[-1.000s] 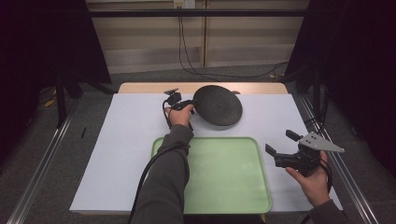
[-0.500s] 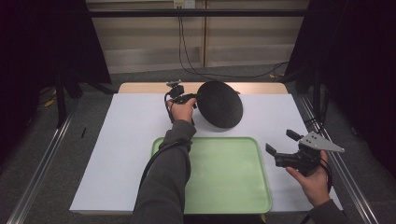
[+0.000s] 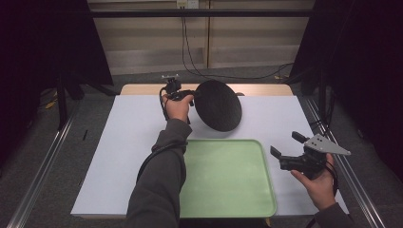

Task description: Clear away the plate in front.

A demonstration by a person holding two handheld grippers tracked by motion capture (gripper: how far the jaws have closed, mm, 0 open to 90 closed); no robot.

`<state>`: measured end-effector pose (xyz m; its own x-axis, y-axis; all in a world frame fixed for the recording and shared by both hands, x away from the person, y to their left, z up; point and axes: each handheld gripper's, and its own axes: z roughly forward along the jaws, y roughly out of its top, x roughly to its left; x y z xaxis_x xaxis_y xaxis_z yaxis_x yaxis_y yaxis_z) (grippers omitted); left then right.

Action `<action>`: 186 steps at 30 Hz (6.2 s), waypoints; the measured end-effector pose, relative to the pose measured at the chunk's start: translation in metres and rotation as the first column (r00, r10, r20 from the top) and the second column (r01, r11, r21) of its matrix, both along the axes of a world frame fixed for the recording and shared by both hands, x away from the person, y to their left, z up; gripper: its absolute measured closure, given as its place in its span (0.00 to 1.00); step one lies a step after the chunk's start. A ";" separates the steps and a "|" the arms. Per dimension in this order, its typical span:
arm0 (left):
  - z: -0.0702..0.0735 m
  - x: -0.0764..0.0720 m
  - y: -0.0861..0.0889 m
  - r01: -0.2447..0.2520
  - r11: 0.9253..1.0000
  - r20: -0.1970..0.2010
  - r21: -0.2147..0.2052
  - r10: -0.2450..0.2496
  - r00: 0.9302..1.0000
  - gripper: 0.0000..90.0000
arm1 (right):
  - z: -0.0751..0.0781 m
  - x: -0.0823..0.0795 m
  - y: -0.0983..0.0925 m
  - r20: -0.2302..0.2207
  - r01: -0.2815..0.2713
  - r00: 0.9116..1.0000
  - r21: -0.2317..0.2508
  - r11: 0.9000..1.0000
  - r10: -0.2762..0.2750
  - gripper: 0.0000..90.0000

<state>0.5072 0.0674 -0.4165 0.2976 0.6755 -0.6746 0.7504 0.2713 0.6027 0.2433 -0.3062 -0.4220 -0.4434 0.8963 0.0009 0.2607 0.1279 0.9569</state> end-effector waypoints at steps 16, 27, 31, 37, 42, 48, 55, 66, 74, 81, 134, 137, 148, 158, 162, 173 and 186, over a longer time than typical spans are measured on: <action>0.025 -0.022 0.025 0.107 0.994 0.000 0.011 -0.107 0.994 0.96 | 0.000 0.000 0.001 0.016 0.002 1.000 0.020 1.000 -0.002 0.01; 0.038 -0.040 0.033 0.210 0.978 -0.014 0.005 -0.210 0.978 0.96 | 0.000 0.001 0.002 0.016 -0.006 1.000 0.015 1.000 0.006 0.01; 0.039 -0.046 0.035 0.241 0.971 -0.023 -0.009 -0.241 0.970 0.97 | 0.000 0.001 0.003 0.019 -0.005 1.000 0.014 1.000 0.005 0.01; 0.042 -0.054 0.039 0.280 0.960 -0.017 -0.014 -0.280 0.960 0.97 | 0.000 0.001 0.003 0.018 -0.002 1.000 0.015 1.000 0.002 0.01; 0.042 -0.062 0.042 0.297 0.955 -0.027 -0.027 -0.297 0.954 0.97 | 0.000 0.001 0.002 0.019 -0.004 1.000 0.018 1.000 0.004 0.01; 0.044 -0.070 0.043 0.326 0.945 -0.019 -0.001 -0.326 0.945 0.97 | 0.000 0.001 0.003 0.019 -0.003 1.000 0.012 1.000 0.003 0.02; 0.043 -0.081 0.042 0.362 0.932 -0.026 0.002 -0.362 0.932 0.97 | 0.000 0.001 0.001 0.023 0.002 1.000 0.012 1.000 -0.002 0.02; 0.035 -0.097 0.043 0.398 0.917 -0.043 0.004 -0.397 0.917 0.96 | 0.000 0.001 0.002 0.022 0.005 1.000 0.017 1.000 -0.005 0.02; 0.025 -0.111 0.043 0.447 0.895 -0.056 0.001 -0.446 0.893 0.96 | 0.000 0.001 0.002 0.021 0.002 1.000 0.008 1.000 -0.002 0.02; 0.019 -0.124 0.042 0.465 0.885 -0.072 -0.013 -0.465 0.883 0.96 | 0.000 0.001 0.002 0.023 0.001 1.000 0.008 1.000 -0.001 0.02; -0.035 -0.145 0.044 0.447 0.893 -0.067 0.046 -0.444 0.894 0.94 | -0.002 0.003 0.003 0.016 0.001 1.000 -0.006 1.000 -0.001 0.02; -0.040 -0.144 0.046 0.432 0.901 -0.077 0.042 -0.428 0.900 0.93 | -0.002 0.003 0.004 0.016 -0.002 1.000 -0.006 1.000 0.002 0.02; -0.054 -0.143 0.050 0.400 0.915 -0.076 0.046 -0.396 0.915 0.91 | -0.002 0.003 0.005 0.019 -0.004 1.000 -0.009 1.000 0.004 0.02; -0.056 -0.143 0.053 0.380 0.922 -0.069 0.073 -0.375 0.924 0.91 | -0.002 0.003 0.005 0.019 -0.004 1.000 -0.011 1.000 0.004 0.02; -0.060 -0.144 0.056 0.376 0.924 -0.078 0.070 -0.371 0.926 0.92 | -0.003 0.004 0.006 0.016 -0.007 1.000 -0.015 1.000 0.008 0.02; -0.059 -0.145 0.063 0.332 0.938 -0.063 0.098 -0.327 0.943 0.98 | -0.002 0.003 0.007 0.019 -0.017 1.000 -0.022 1.000 0.017 0.02; -0.045 -0.146 0.063 0.304 0.943 0.019 0.133 -0.309 0.951 0.94 | -0.002 0.003 0.007 0.018 -0.012 1.000 -0.026 1.000 0.013 0.02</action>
